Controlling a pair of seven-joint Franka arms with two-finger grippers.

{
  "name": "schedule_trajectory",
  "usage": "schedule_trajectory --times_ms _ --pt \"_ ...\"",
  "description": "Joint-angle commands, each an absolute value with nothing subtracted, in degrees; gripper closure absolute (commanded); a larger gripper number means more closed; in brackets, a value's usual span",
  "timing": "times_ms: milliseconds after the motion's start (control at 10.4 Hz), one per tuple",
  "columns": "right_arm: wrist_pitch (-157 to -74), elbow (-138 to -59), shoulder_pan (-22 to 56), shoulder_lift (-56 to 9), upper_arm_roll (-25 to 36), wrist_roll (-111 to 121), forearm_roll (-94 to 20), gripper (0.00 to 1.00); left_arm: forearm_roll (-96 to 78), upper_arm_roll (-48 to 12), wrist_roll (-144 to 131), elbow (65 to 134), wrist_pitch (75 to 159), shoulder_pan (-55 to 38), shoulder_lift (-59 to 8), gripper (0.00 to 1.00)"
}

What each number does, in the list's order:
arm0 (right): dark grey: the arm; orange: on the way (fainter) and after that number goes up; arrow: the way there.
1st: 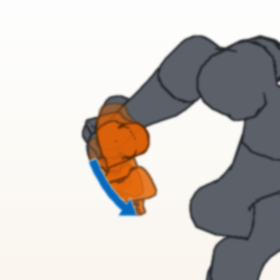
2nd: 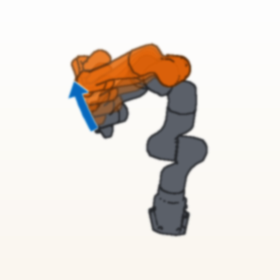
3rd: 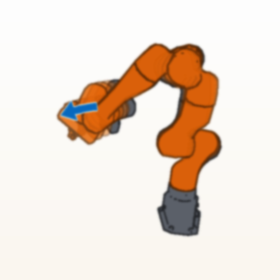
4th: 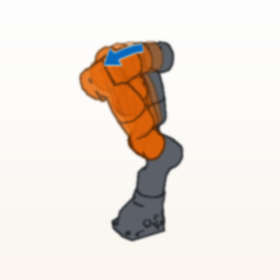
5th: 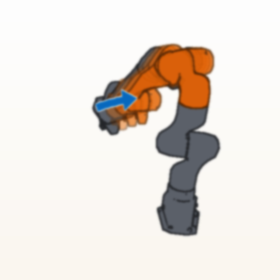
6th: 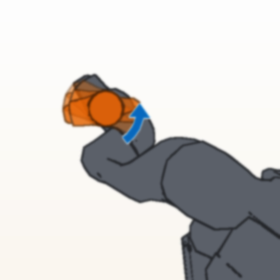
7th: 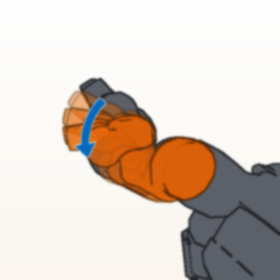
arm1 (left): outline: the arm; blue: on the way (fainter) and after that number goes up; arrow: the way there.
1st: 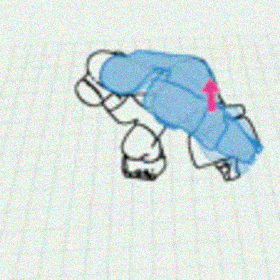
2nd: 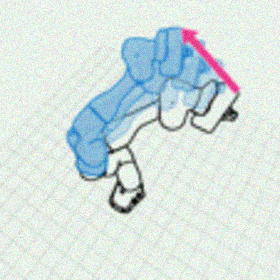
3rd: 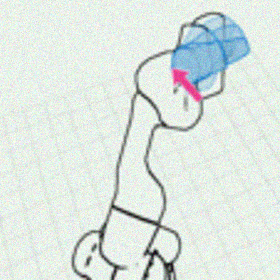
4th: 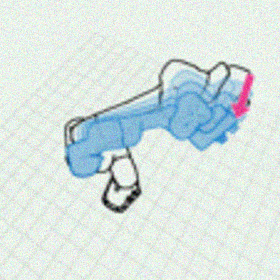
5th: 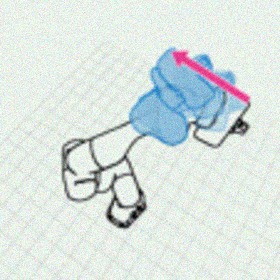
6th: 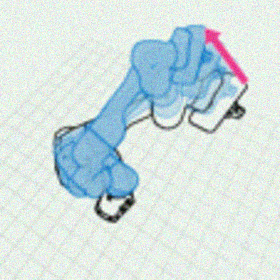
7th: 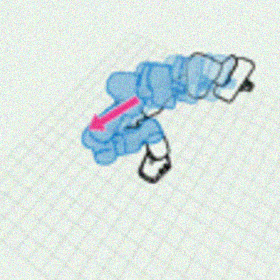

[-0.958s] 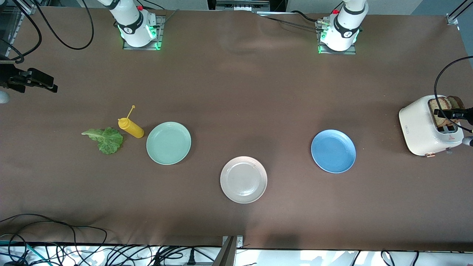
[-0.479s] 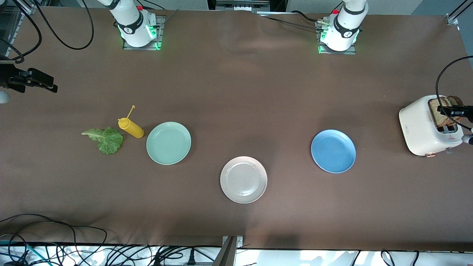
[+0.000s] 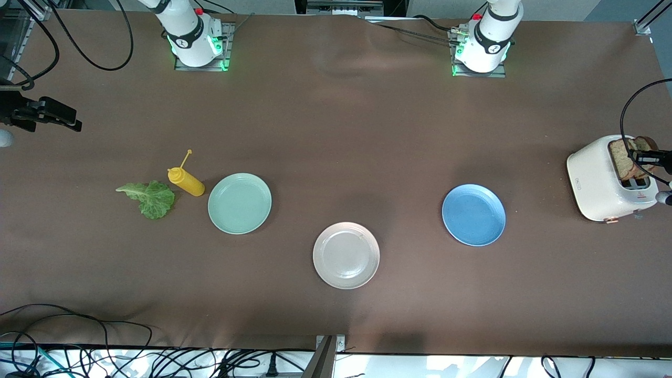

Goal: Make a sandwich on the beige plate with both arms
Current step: 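Lift the bread slice up out of the toaster with the left gripper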

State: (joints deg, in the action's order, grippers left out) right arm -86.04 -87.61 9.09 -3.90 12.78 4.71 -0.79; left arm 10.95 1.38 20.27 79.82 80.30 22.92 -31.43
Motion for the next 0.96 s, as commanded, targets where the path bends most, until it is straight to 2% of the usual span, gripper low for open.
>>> schedule_trajectory --times_ms 0,383,862 --pt "-85.0 -86.5 8.9 -4.1 12.7 5.3 -1.4 0.00 12.9 0.8 23.5 78.5 77.4 22.8 -30.2 1.00" --pt "-85.0 -86.5 8.9 -4.1 12.7 5.3 -1.4 0.00 12.7 -0.3 24.1 73.5 69.1 21.4 -25.2 1.00" --pt "-85.0 -86.5 8.9 -4.1 12.7 5.3 -1.4 0.00 8.4 -0.3 22.2 70.0 62.6 10.9 -22.2 1.00"
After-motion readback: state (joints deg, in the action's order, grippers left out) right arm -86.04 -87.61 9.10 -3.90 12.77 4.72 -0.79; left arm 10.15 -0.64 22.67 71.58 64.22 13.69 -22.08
